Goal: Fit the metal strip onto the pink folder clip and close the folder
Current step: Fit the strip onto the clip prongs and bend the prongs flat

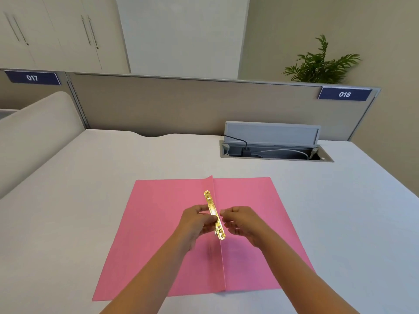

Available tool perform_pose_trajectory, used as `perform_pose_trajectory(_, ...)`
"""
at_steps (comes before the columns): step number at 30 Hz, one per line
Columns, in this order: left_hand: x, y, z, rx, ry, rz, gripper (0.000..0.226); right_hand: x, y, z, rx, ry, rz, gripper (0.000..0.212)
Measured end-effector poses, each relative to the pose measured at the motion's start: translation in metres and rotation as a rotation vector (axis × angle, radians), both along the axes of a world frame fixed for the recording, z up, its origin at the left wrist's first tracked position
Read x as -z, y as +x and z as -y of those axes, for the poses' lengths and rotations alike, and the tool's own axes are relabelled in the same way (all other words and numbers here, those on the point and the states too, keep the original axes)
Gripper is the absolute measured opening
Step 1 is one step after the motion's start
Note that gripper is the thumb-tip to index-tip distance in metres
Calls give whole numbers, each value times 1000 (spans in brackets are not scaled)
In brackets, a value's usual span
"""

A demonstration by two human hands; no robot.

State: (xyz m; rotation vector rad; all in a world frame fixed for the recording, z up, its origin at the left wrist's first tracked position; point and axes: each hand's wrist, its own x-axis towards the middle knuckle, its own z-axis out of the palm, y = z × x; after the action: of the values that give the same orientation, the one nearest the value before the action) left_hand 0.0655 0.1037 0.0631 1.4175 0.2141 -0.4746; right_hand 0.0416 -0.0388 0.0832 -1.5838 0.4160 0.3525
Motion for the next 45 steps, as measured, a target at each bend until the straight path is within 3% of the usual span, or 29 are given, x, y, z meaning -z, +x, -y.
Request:
perform_pose_trajectory(3, -2, 3, -3, 27, 29, 2, 53, 1, 5, -3, -3, 2, -2, 25)
perform_pose_trajectory(6, -2, 6, -5, 66, 49, 8, 58, 4, 9, -7, -6, -39, 2, 19)
perform_pose_trajectory(9, -2, 10, -6, 75, 81, 3, 55, 4, 12, -7, -1, -46, -5, 7)
perform_pose_trajectory(15, 10, 39, -13, -74, 220, 56, 36, -2, 26, -2, 79, -51, -2, 20)
perform_pose_trajectory(28, 23, 50, 10, 15, -5, 49, 32, 2, 44, -8, 25, -112, -4, 20)
perform_pose_trajectory(33, 26, 46, 9, 15, -31, 61, 28, 7, 46, -12, 16, -141, 30, 9)
perform_pose_trajectory(39, 30, 44, 10, 34, 5, 52, 37, 9, 45, -15, 0, -189, 41, 17)
perform_pose_trajectory(45, 25, 39, 9, 26, -106, -47, 46, 12, 43, -16, -5, -218, 40, 13)
